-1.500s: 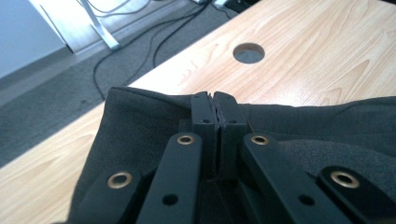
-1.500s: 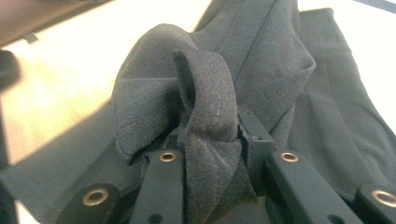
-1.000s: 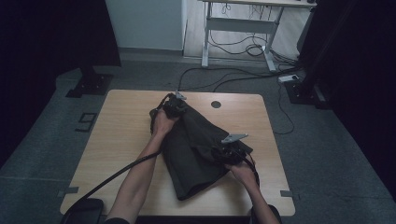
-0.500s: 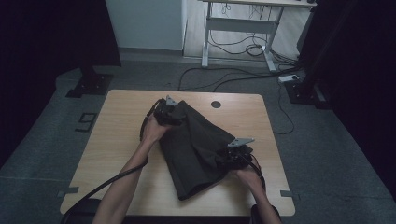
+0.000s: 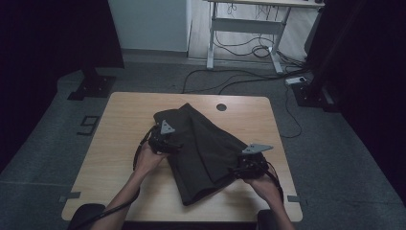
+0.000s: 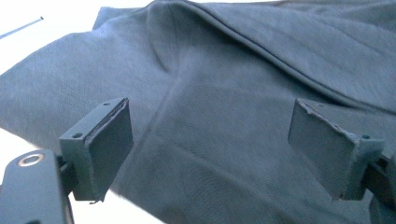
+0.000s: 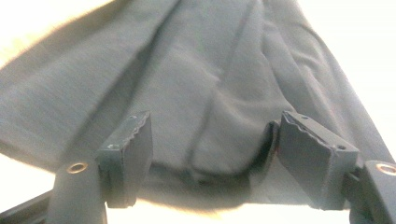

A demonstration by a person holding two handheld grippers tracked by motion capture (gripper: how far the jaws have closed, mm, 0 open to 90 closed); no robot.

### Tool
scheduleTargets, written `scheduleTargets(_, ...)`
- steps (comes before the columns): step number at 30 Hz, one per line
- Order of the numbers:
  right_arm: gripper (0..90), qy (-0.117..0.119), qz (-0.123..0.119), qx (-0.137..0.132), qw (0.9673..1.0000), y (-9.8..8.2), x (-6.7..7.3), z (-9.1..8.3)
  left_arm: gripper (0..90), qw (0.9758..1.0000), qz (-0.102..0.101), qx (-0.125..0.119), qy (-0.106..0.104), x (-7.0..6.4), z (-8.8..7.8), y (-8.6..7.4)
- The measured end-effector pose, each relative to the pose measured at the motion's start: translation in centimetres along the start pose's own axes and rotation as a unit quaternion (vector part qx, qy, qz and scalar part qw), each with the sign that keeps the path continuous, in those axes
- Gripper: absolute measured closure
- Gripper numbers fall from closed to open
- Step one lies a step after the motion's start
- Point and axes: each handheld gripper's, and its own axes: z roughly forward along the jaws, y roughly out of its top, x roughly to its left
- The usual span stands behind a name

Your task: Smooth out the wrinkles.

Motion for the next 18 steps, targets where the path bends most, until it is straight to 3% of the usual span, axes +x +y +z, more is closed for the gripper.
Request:
scheduleTargets(3,30.5,0.023,-0.011,-0.004,0.9997,0.9,1.1,1.3,13.9,0.9999,0.007,0.007,0.004,-0.7,-0.2,-1.0)
scheduleTargets(9,31.9,0.051,-0.026,0.021,0.9982,1.2,3.0,5.0,14.1,0.9996,0.006,0.026,0.002,-1.4,0.4,-3.0)
scheduleTargets(11,31.8,0.051,-0.03,0.038,0.9975,0.9,3.5,6.2,14.3,0.9996,0.0,0.027,-0.001,-1.3,0.6,-3.4)
scheduleTargets(14,32.1,0.032,-0.036,0.064,0.9968,0.3,3.6,7.9,14.6,0.9996,-0.004,0.026,-0.003,-1.3,0.7,-3.8)
scheduleTargets(16,40.1,0.021,-0.042,0.076,0.996,-0.1,3.6,8.5,14.6,0.9996,-0.004,0.029,-0.002,-1.3,0.7,-4.0)
scheduleTargets(18,58.8,0.007,-0.044,0.08,0.9958,-0.1,3.7,8.5,14.6,0.9995,-0.006,0.03,-0.002,-1.3,0.8,-4.2)
